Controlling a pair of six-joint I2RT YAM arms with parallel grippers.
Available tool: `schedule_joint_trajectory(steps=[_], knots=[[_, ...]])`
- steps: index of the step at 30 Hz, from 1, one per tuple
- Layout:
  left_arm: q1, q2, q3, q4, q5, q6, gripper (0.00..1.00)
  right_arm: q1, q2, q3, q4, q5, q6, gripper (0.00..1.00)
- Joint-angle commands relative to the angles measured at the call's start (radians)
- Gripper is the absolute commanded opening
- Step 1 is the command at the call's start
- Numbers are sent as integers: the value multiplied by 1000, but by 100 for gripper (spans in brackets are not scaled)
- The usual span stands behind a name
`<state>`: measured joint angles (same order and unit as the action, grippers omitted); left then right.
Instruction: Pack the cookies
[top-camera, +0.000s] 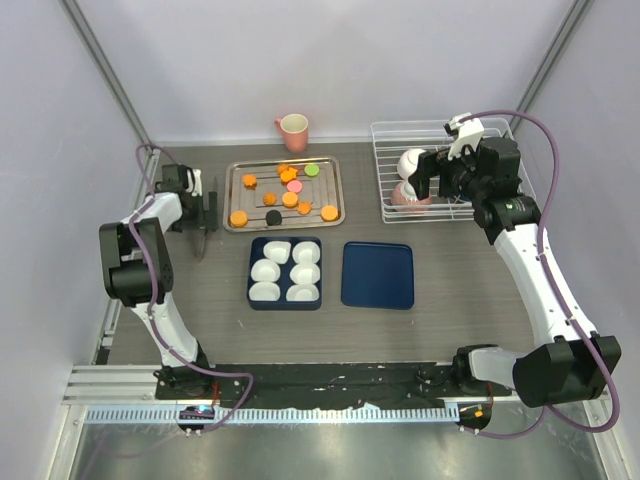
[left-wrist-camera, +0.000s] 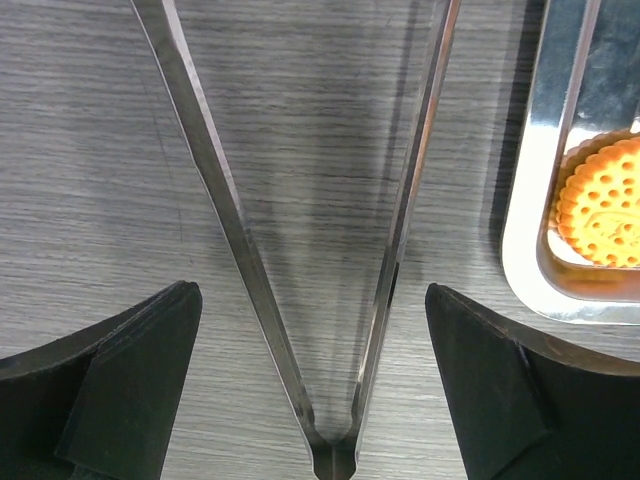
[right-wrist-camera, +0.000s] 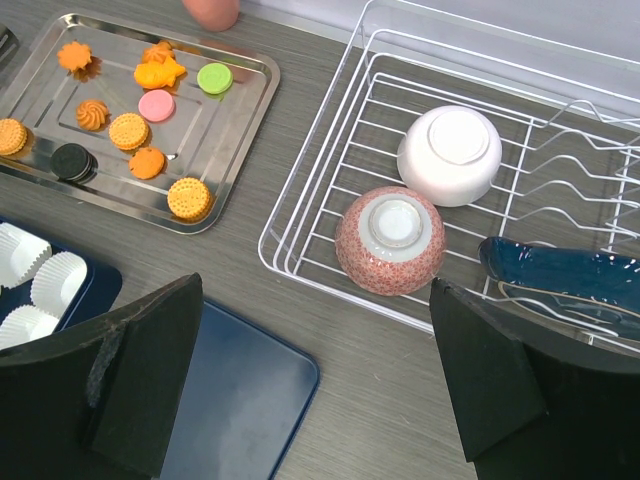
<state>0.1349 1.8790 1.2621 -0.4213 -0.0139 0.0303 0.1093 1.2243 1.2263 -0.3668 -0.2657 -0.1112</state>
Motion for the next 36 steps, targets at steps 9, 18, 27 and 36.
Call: schedule_joint_trajectory(steps=[9, 18, 27, 36], knots=[[6, 54, 63, -22, 11, 2, 96, 3, -13, 4, 42, -7, -4, 100], [9, 78, 76, -48, 74, -1, 88, 3, -17, 1, 42, -7, -5, 100], [37, 95, 89, -77, 132, -13, 88, 3, -19, -1, 42, -7, -5, 100], [39, 106, 92, -89, 112, -10, 85, 4, -19, -1, 42, -7, -5, 100]])
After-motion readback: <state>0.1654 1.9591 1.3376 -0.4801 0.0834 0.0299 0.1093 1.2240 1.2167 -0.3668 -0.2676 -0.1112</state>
